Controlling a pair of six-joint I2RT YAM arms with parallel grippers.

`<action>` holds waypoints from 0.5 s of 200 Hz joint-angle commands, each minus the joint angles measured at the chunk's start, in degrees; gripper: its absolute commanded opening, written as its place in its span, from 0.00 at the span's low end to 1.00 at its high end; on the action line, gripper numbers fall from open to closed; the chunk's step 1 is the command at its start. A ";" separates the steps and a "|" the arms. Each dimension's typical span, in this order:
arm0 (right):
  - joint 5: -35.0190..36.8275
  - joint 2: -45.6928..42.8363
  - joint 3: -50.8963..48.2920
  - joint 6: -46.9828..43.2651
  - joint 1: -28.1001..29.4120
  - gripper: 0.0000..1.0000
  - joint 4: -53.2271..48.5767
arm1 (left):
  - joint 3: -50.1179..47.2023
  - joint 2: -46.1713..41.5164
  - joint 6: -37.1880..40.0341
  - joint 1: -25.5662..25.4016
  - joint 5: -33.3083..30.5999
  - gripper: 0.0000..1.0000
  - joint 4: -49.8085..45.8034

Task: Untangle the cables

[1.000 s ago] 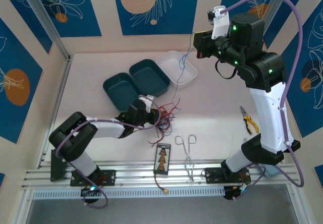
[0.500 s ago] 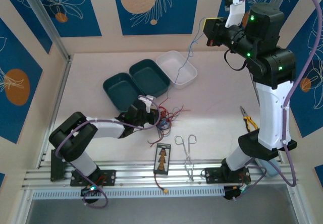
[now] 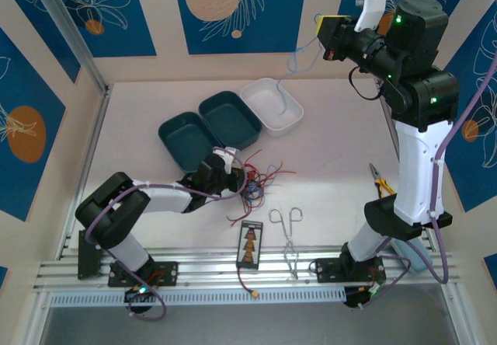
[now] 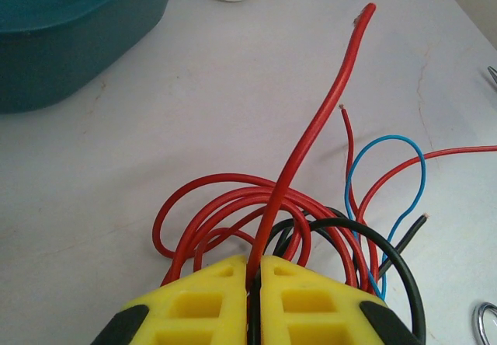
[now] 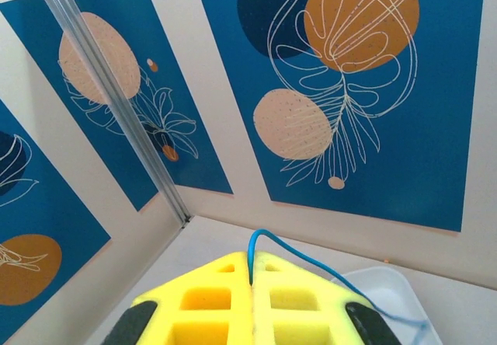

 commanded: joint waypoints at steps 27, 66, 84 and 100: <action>-1.67 0.86 1.17 0.18 -0.86 0.00 0.63 | 0.04 -0.50 -0.34 -0.50 1.36 0.27 -0.69; 1.74 2.91 0.75 -2.68 -1.13 0.00 1.29 | 0.93 -7.55 -0.05 -0.50 3.07 0.63 -4.18; 3.11 4.41 0.73 -4.26 -1.44 0.00 1.87 | 1.19 -12.33 0.60 -0.47 2.33 0.74 -7.62; 3.50 5.94 0.74 -4.67 -1.70 0.00 2.48 | 1.07 -17.24 1.00 -0.46 1.57 0.86 -10.57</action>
